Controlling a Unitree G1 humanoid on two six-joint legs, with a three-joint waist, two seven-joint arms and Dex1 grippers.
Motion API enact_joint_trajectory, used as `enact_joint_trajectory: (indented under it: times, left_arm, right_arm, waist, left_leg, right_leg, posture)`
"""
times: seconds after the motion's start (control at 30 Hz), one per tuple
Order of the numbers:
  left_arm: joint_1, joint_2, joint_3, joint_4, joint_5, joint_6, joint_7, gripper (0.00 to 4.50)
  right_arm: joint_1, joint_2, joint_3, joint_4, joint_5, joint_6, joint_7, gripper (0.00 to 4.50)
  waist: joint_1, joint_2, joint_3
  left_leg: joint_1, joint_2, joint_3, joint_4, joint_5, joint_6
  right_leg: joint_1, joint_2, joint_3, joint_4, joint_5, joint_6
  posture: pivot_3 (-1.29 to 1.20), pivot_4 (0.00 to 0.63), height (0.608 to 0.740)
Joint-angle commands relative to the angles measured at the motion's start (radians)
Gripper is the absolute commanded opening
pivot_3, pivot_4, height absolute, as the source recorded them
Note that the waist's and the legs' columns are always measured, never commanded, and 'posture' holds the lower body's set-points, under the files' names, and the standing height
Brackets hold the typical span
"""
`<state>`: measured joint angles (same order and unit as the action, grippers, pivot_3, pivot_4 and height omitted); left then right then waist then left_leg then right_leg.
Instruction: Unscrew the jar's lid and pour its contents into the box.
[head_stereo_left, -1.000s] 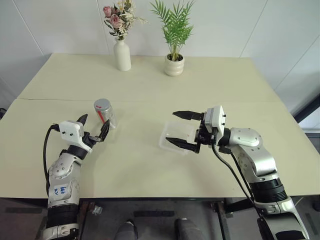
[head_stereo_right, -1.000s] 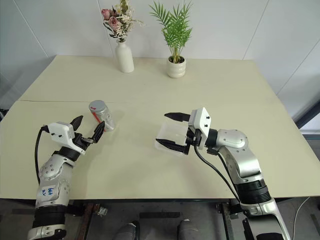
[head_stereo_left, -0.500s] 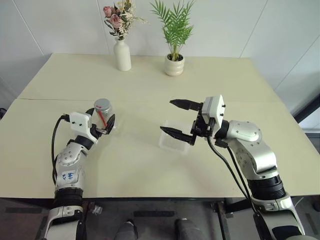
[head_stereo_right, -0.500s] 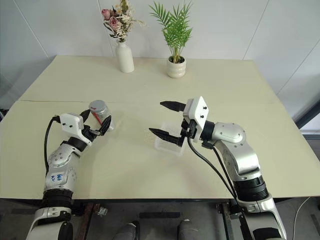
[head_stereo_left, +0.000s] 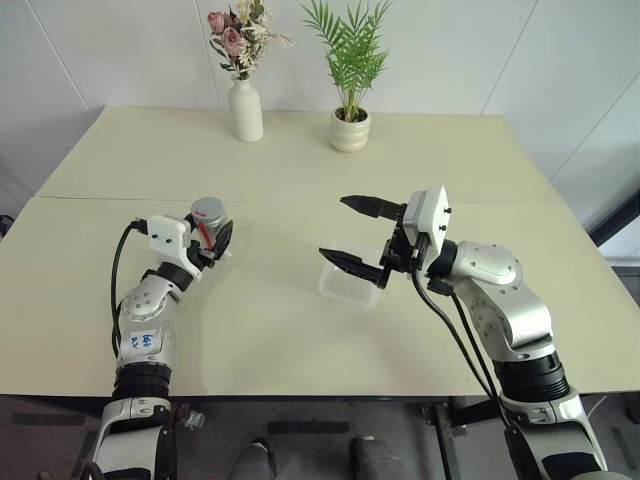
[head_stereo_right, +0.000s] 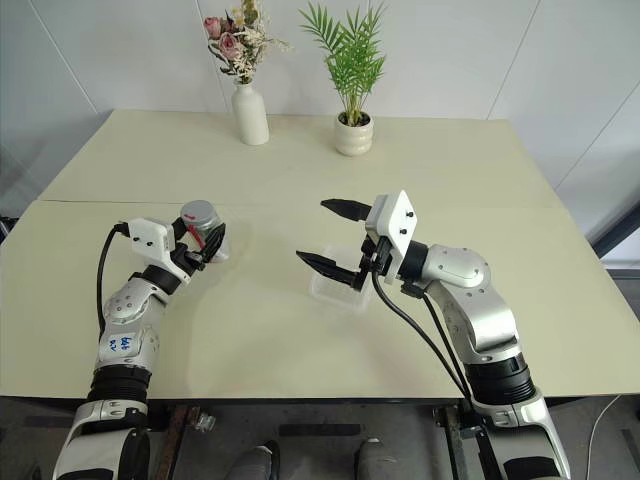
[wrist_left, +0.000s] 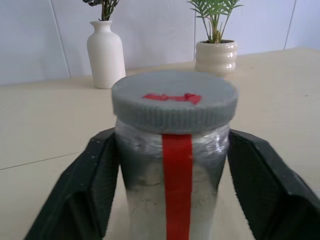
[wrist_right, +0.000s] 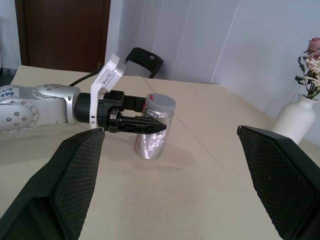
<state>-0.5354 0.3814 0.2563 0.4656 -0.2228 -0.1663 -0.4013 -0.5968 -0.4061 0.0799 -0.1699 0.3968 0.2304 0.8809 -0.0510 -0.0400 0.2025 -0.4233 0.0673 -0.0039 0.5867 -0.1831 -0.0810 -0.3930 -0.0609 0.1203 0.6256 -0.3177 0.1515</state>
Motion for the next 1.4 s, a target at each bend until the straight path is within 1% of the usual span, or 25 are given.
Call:
enact_joint_trajectory:
  times: [0.03,0.13,0.23,0.33,0.43,0.53,0.63,0.77,1.0,1.23,1.33,1.4]
  left_arm:
    - [-0.008,0.018,0.003,0.002,0.003,-0.009,-0.004,2.38]
    - [-0.01,0.016,-0.003,0.002,0.0,-0.005,-0.011,2.37]
    - [-0.012,0.004,-0.008,-0.033,-0.033,0.009,-0.047,2.37]
    - [-0.017,-0.004,-0.029,-0.104,-0.083,0.028,-0.128,2.37]
    - [-0.011,-0.002,-0.068,-0.171,-0.109,0.055,-0.214,2.37]
    - [-0.002,0.005,-0.115,-0.225,-0.102,0.077,-0.274,2.37]
    - [-0.007,-0.006,-0.135,-0.263,-0.111,0.106,-0.295,2.37]
    - [-0.021,-0.019,-0.15,-0.303,-0.106,0.152,-0.278,2.37]
    - [-0.021,-0.034,-0.171,-0.374,-0.128,0.224,-0.296,2.37]
    - [-0.01,-0.027,-0.174,-0.407,-0.152,0.255,-0.34,2.37]
    - [0.0,-0.01,-0.172,-0.421,-0.21,0.285,-0.423,2.37]
    - [0.001,0.023,-0.176,-0.412,-0.239,0.319,-0.499,2.37]
  right_arm:
    - [0.003,0.005,-0.016,-0.009,0.002,-0.038,-0.002,4.5]
    - [0.004,0.008,-0.019,-0.002,0.002,-0.05,-0.005,4.5]
    - [-0.008,0.027,-0.034,-0.008,0.028,-0.036,-0.027,4.5]
    - [-0.065,0.06,-0.039,-0.029,0.071,0.037,-0.068,4.5]
    - [-0.107,0.076,0.002,-0.043,0.068,0.093,-0.077,4.5]
    - [-0.145,0.098,0.054,-0.046,0.041,0.162,-0.107,4.5]
    - [-0.185,0.131,0.107,-0.027,-0.005,0.215,-0.155,4.5]
    - [-0.226,0.194,0.141,0.01,-0.057,0.25,-0.229,4.5]
    - [-0.243,0.24,0.164,0.059,-0.129,0.28,-0.302,4.5]
    - [-0.242,0.244,0.149,0.058,-0.144,0.309,-0.324,4.5]
    - [-0.238,0.235,0.131,0.035,-0.127,0.329,-0.317,4.5]
    - [-0.221,0.21,0.118,-0.002,-0.101,0.342,-0.285,4.5]
  waist:
    - [-0.001,0.0,0.0]
    - [-0.001,0.0,0.0]
    - [-0.001,0.0,0.0]
    - [-0.001,0.0,0.0]
    - [0.0,0.0,0.0]
    - [-0.003,0.0,0.0]
    - [-0.005,0.0,0.0]
    - [-0.005,0.0,0.0]
    - [-0.002,0.0,0.0]
    - [-0.005,0.0,0.0]
    - [-0.005,0.0,0.0]
    - [-0.005,0.0,0.0]
  left_leg:
    - [0.0,0.0,0.0,0.0,0.0,0.0]
    - [0.0,0.0,0.0,0.0,0.0,0.0]
    - [0.0,0.0,0.0,0.0,0.0,0.0]
    - [0.0,0.0,0.0,0.0,0.0,0.0]
    - [-0.001,0.0,0.0,0.0,0.0,0.0]
    - [-0.001,0.0,0.0,-0.002,0.0,0.0]
    - [-0.001,0.0,0.0,-0.002,0.0,0.0]
    - [-0.001,0.0,0.0,-0.003,0.0,0.0]
    - [-0.001,0.0,0.0,-0.003,0.0,0.0]
    - [-0.002,0.0,0.0,-0.003,0.0,0.0]
    - [-0.002,0.0,0.0,-0.003,0.0,0.0]
    - [-0.002,0.0,0.0,-0.004,0.0,0.0]
  right_leg:
    - [0.0,0.0,0.0,0.0,0.0,0.0]
    - [0.0,0.0,0.0,0.0,0.0,0.0]
    - [0.0,0.0,0.0,0.0,0.0,0.0]
    - [0.0,0.0,0.0,0.0,0.0,0.0]
    - [-0.001,0.0,0.0,0.0,0.0,0.0]
    - [-0.001,0.0,0.0,0.0,0.0,0.0]
    - [-0.002,0.0,0.0,0.0,0.0,-0.001]
    - [-0.002,0.0,0.0,0.0,-0.001,-0.001]
    - [-0.002,0.0,0.0,0.0,-0.001,-0.001]
    - [-0.003,0.0,0.0,0.0,-0.001,-0.001]
    - [-0.003,0.0,0.0,0.0,-0.001,-0.001]
    - [-0.003,0.0,-0.001,-0.001,-0.001,-0.001]
  posture:
    - [0.0,0.15,0.74]
    - [0.0,0.15,0.74]
    - [0.0,0.15,0.74]
    - [0.0,0.15,0.74]
    - [0.0,0.15,0.74]
    - [0.0,0.15,0.74]
    - [0.0,0.15,0.74]
    - [0.0,0.15,0.74]
    - [0.0,0.15,0.74]
    - [0.0,0.15,0.74]
    - [0.0,0.15,0.74]
    - [0.0,0.15,0.74]
